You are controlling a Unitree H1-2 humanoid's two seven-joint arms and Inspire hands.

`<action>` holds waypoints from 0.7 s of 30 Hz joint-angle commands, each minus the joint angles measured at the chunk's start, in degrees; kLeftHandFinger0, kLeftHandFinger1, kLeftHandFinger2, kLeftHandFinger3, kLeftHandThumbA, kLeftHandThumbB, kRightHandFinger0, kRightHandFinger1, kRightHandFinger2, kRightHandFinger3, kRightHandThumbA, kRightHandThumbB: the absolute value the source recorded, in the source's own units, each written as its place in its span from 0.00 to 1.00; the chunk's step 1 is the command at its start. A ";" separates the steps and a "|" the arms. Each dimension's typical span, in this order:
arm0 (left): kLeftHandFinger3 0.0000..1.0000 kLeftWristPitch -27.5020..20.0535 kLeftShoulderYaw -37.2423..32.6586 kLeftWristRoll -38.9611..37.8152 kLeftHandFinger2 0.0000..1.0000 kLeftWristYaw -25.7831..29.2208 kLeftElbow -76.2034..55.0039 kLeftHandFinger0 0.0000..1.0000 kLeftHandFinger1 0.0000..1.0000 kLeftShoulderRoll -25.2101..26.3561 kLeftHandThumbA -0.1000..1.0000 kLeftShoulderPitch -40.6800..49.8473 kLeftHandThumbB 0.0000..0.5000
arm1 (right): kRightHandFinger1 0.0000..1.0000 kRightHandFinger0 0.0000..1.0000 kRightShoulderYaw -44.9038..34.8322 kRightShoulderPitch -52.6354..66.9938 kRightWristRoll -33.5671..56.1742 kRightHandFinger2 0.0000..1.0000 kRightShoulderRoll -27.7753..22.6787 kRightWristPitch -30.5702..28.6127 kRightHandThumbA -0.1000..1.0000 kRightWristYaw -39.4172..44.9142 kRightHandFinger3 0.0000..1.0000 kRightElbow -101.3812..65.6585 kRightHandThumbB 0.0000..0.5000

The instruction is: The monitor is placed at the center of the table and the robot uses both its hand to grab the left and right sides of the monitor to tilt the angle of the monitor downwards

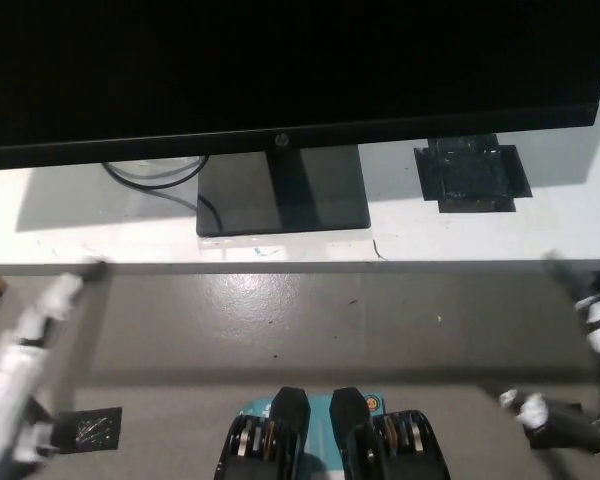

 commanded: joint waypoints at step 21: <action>1.00 5.19 20.55 -3.51 1.00 2.41 16.08 1.00 1.00 13.04 1.00 -17.04 0.92 | 1.00 1.00 -14.25 -28.03 16.65 1.00 -7.06 4.94 1.00 8.72 1.00 23.55 0.78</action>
